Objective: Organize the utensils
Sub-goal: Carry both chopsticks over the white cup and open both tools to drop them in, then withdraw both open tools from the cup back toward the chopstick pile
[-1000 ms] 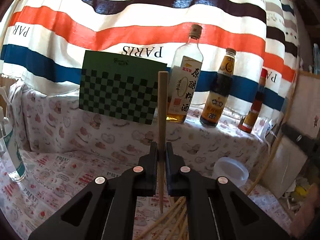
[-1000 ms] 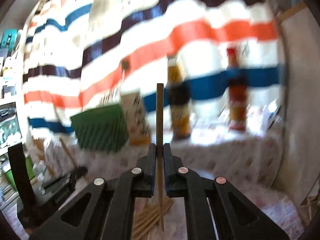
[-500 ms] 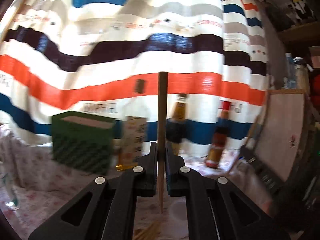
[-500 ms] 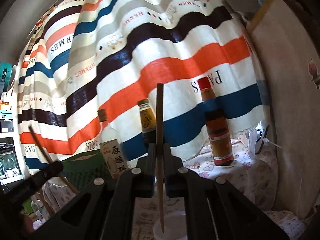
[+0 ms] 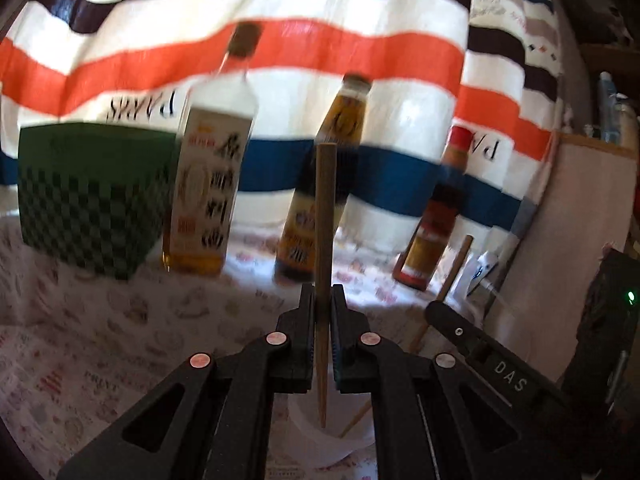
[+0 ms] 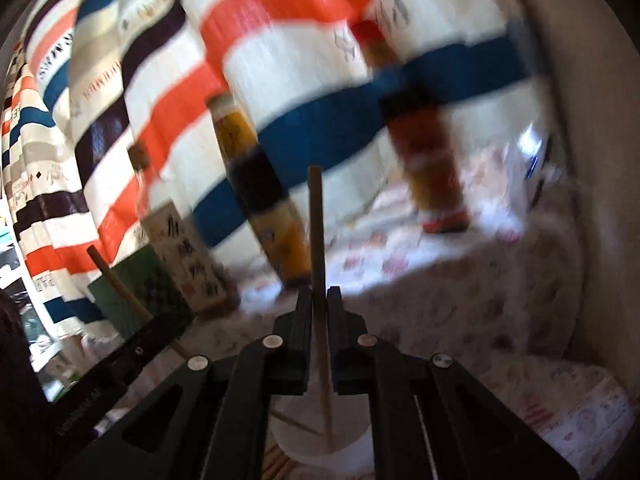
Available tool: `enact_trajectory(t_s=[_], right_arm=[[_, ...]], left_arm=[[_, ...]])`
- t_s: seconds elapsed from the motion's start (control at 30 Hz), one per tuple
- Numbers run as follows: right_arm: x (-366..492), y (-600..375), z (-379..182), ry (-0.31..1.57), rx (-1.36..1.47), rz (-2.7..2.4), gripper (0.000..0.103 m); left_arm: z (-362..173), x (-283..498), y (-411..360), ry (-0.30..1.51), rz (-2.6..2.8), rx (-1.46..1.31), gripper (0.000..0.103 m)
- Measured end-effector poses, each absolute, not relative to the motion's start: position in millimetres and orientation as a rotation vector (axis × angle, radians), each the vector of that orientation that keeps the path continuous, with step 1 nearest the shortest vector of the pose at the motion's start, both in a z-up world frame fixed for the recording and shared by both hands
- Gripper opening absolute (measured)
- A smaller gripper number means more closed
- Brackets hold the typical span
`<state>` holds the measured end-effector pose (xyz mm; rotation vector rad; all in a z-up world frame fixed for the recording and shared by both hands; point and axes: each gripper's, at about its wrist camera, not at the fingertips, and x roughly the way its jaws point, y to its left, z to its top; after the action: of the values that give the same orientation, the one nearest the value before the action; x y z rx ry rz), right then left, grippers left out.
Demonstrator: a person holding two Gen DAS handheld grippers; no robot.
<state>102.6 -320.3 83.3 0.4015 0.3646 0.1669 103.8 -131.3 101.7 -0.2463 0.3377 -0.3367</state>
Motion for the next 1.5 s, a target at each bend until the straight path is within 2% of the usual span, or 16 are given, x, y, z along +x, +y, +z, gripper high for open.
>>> enact_trajectory(t_s=[0.17, 0.37, 0.43, 0.47, 0.5, 0.6, 0.73, 0.83, 0.9, 1.0, 1.17, 1.3, 1.5], right_arm=[[120, -324, 62, 0.461, 0.438, 0.21, 0.008], [117, -325, 67, 0.454, 0.448, 0.229, 0.009], [111, -324, 76, 0.429, 0.44, 0.237, 0.023], [108, -323, 81, 0.413, 0.435, 0.236, 0.031], [103, -322, 86, 0.394, 0.428, 0.235, 0.032], [93, -317, 99, 0.364, 0.408, 0.251, 0.032], [78, -308, 114, 0.333, 0.391, 0.28, 0.034], [62, -296, 123, 0.317, 0.35, 0.296, 0.037], [49, -284, 127, 0.305, 0.299, 0.295, 0.042], [36, -270, 123, 0.33, 0.247, 0.274, 0.043], [28, -264, 105, 0.428, 0.28, 0.314, 0.044], [25, -259, 89, 0.479, 0.309, 0.319, 0.045], [29, -254, 56, 0.565, 0.335, 0.34, 0.045]], left_arm=[[86, 109, -129, 0.379, -0.332, -0.229, 0.006], [85, 105, -130, 0.381, -0.341, -0.152, 0.007], [90, 100, -127, 0.369, -0.34, -0.142, 0.015], [93, 96, -124, 0.361, -0.338, -0.137, 0.023], [97, 92, -121, 0.354, -0.325, -0.128, 0.031], [109, 74, -108, 0.317, -0.271, -0.086, 0.042], [123, 50, -81, 0.282, -0.213, -0.056, 0.05], [134, 34, -55, 0.25, -0.16, -0.054, 0.063], [140, 24, -40, 0.21, -0.121, -0.03, 0.075], [148, 16, -23, 0.135, -0.066, 0.099, 0.084], [153, 25, 11, 0.204, -0.022, 0.124, 0.089], [144, 14, 16, 0.168, -0.009, 0.069, 0.097], [101, 22, 3, 0.219, -0.073, -0.042, 0.097]])
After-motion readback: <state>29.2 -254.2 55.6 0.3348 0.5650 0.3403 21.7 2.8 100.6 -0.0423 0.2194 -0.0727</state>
